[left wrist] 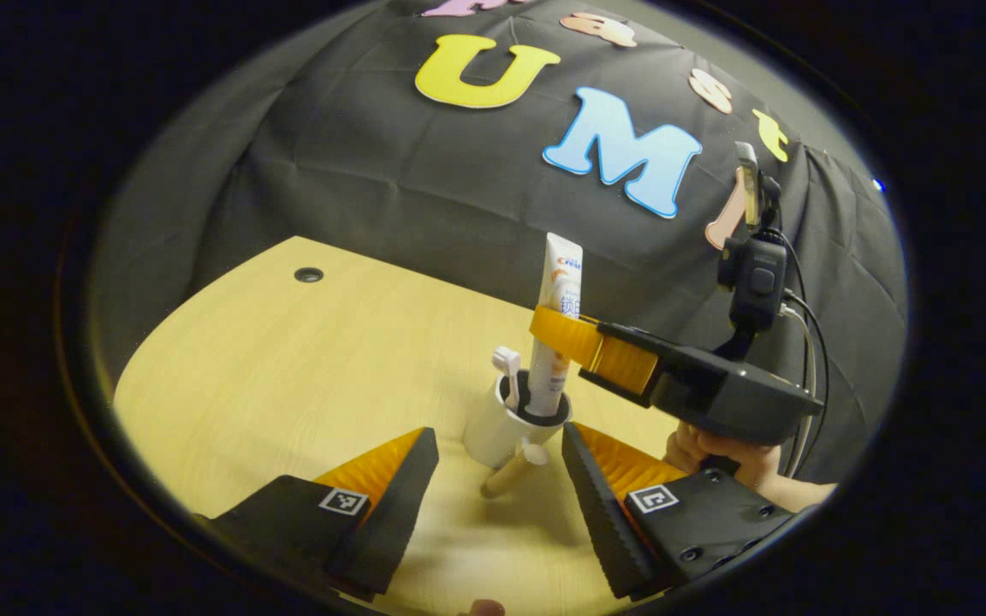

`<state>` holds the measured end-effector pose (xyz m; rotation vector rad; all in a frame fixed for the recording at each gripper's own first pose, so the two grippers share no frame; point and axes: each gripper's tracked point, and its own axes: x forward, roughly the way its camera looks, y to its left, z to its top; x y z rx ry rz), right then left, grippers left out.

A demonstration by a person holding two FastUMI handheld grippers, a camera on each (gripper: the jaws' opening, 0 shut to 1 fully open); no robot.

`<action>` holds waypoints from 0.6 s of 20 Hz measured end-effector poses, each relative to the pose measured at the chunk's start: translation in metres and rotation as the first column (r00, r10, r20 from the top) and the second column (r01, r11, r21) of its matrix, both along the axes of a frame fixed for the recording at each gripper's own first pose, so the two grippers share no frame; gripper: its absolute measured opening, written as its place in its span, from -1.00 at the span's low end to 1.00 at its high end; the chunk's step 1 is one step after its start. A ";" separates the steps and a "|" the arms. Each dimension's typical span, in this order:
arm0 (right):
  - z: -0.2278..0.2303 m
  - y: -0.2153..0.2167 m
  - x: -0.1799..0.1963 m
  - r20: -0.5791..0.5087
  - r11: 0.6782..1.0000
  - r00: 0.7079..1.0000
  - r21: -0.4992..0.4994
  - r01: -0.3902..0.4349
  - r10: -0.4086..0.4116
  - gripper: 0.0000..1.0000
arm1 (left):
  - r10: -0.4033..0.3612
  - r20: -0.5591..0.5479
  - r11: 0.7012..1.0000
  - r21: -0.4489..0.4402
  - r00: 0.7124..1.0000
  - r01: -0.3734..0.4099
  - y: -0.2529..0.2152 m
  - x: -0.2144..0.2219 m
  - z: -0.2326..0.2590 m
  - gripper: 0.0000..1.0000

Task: Put the toothbrush and toothpaste on the desktop into the cup, then pick up the cup and place it on the coaster on the desktop.

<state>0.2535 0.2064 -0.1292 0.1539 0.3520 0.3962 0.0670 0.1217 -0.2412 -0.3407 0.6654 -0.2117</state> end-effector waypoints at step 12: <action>-0.016 0.002 -0.024 -0.075 1.000 0.997 0.007 -0.004 0.005 -0.36 | -0.024 -0.015 1.000 0.006 1.000 0.024 0.002 -0.005 -0.007 0.90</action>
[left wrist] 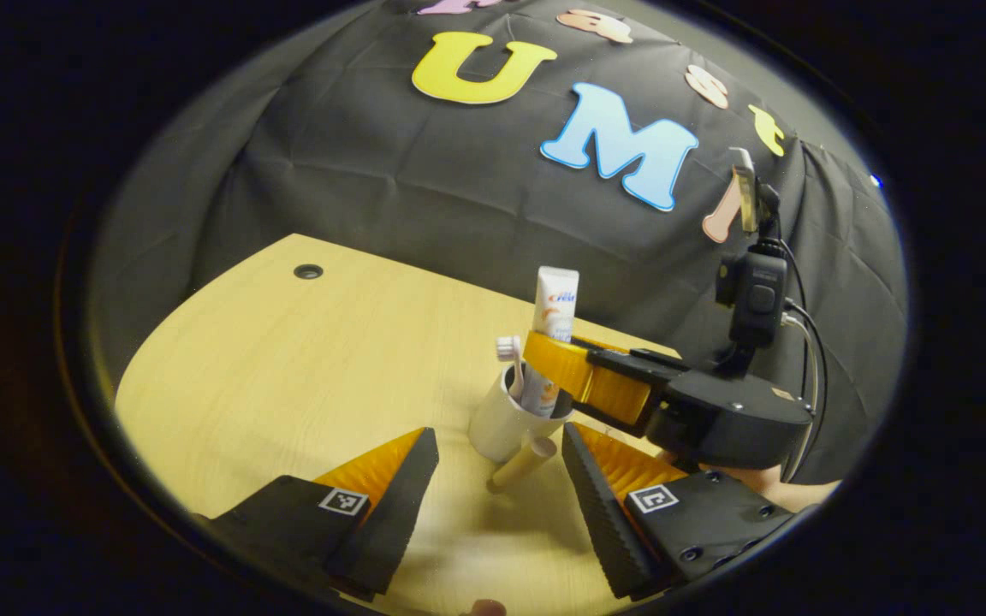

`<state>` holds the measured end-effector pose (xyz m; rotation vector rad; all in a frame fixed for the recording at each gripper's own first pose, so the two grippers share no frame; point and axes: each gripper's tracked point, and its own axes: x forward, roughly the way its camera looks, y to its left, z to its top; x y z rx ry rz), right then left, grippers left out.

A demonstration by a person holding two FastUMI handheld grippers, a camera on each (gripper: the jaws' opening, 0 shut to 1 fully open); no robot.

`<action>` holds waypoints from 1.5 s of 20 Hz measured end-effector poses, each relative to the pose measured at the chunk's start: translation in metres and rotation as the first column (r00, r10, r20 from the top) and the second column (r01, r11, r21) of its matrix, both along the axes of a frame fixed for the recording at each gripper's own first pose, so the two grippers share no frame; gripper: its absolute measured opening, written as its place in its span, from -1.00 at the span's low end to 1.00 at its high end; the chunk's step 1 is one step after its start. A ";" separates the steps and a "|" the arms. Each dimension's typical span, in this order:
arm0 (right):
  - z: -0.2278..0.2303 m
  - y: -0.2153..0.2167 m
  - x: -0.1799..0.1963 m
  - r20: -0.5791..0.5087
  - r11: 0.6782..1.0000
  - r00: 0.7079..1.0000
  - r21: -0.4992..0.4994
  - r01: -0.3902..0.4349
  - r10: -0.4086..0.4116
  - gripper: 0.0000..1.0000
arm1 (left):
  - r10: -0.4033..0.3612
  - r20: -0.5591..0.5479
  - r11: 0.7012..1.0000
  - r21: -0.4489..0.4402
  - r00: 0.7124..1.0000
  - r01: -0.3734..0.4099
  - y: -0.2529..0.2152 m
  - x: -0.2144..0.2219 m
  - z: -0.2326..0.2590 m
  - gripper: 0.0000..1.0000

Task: Put the toothbrush and toothpaste on the desktop into the cup, then pick up the cup and place it on the coaster on the desktop.

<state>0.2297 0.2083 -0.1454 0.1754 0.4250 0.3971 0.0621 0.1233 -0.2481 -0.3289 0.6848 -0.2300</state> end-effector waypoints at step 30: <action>0.071 -0.143 -0.093 0.030 0.982 0.982 -0.030 0.185 -0.184 0.68 | -0.105 -0.302 0.980 0.130 0.948 0.150 -0.047 0.022 -0.081 0.96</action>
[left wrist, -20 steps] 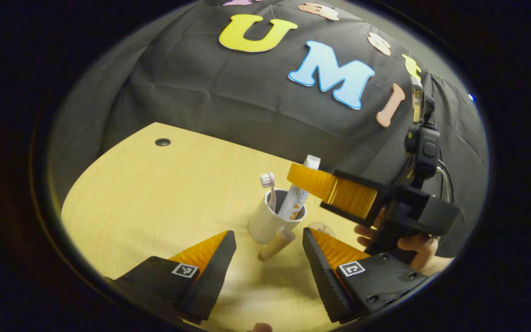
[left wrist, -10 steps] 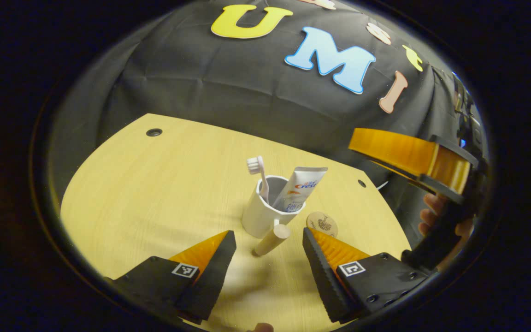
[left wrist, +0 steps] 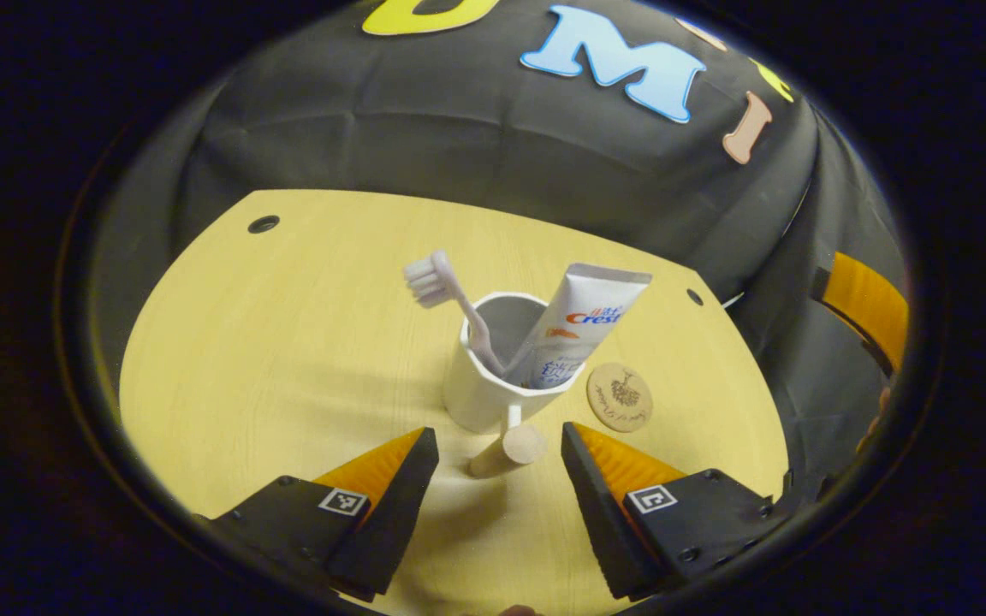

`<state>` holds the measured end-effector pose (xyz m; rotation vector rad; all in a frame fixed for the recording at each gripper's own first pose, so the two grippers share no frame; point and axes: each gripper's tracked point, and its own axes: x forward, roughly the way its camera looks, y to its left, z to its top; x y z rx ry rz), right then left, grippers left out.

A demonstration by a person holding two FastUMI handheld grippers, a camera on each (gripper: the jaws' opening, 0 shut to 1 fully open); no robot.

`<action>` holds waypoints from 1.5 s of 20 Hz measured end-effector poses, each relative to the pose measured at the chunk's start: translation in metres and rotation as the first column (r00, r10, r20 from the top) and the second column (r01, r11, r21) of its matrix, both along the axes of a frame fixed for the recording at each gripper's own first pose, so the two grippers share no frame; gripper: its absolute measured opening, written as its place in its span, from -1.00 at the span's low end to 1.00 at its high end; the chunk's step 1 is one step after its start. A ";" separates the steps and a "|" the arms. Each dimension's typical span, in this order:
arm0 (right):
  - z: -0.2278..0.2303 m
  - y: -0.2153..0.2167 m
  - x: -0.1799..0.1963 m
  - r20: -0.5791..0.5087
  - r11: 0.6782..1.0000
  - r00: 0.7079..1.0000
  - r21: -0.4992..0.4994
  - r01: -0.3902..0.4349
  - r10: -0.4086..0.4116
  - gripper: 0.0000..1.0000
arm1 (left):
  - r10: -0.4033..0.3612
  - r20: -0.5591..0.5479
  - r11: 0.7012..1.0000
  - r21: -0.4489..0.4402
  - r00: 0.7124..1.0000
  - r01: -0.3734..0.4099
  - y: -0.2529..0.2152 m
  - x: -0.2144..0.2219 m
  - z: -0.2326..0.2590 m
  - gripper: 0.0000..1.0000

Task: Put the toothbrush and toothpaste on the desktop into the cup, then pick up the cup and place it on the coaster on the desktop.

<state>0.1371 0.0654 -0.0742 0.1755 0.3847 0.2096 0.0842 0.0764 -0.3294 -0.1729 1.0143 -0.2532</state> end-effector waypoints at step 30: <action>-0.062 -0.081 -0.041 -0.206 0.975 0.966 0.125 0.181 -0.153 0.68 | -0.078 -0.096 0.965 0.244 0.992 0.099 -0.004 0.014 -0.061 -0.37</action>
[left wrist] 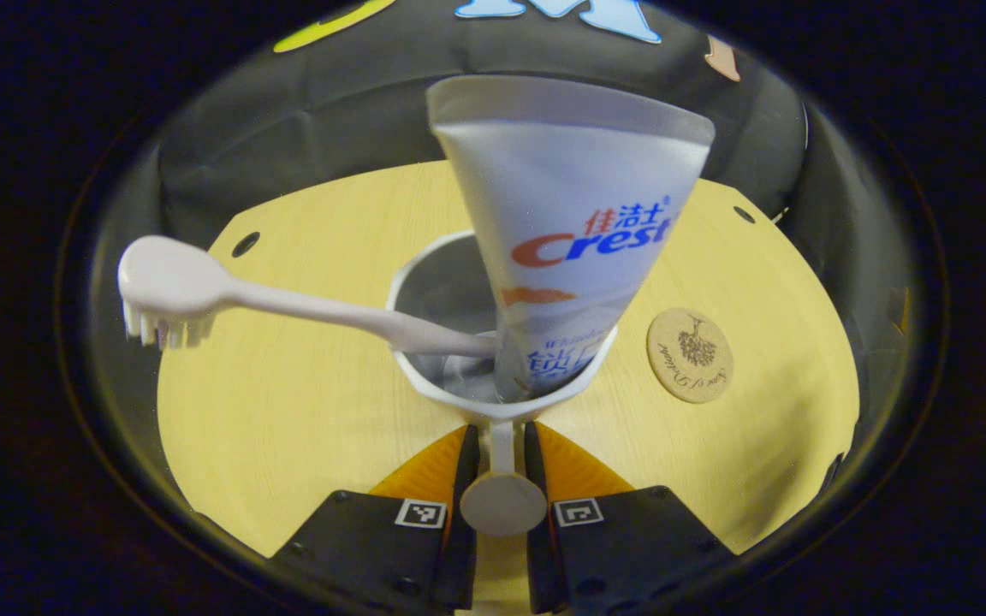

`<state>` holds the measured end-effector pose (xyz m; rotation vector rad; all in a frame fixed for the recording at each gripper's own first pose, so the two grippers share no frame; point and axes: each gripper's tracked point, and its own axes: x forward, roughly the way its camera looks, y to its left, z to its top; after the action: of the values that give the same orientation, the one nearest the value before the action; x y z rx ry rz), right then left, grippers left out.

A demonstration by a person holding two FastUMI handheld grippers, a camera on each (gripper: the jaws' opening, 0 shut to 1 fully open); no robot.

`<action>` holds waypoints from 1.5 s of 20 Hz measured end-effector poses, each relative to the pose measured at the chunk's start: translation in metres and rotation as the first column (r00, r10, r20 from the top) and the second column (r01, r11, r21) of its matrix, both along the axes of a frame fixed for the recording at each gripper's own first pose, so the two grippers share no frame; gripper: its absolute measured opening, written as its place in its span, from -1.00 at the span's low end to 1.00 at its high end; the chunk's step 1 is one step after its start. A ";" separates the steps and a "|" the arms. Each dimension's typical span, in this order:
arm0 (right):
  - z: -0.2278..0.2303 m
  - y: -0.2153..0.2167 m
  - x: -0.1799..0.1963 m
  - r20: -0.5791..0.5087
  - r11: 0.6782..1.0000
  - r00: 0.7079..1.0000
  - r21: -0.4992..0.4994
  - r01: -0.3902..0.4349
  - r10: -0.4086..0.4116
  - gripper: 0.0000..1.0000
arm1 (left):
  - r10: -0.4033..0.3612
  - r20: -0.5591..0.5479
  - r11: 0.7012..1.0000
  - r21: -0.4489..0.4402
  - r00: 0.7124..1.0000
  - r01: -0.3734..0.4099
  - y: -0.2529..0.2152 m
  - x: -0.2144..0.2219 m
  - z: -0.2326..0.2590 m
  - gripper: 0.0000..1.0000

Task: Put the toothbrush and toothpaste on the desktop into the cup, then pick up the cup and place it on the coaster on the desktop.

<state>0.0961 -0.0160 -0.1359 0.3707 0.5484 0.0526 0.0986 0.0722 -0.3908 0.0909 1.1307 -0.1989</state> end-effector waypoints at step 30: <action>-0.002 -0.055 -0.025 0.009 0.996 0.996 0.009 0.092 -0.092 0.69 | -0.223 -0.038 0.972 -0.088 0.974 0.219 -0.169 -0.023 -0.003 -0.38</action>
<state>0.0716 -0.0714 -0.1383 0.4031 0.5212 -0.0324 0.0753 -0.0970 -0.3934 0.1384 1.1574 -0.4487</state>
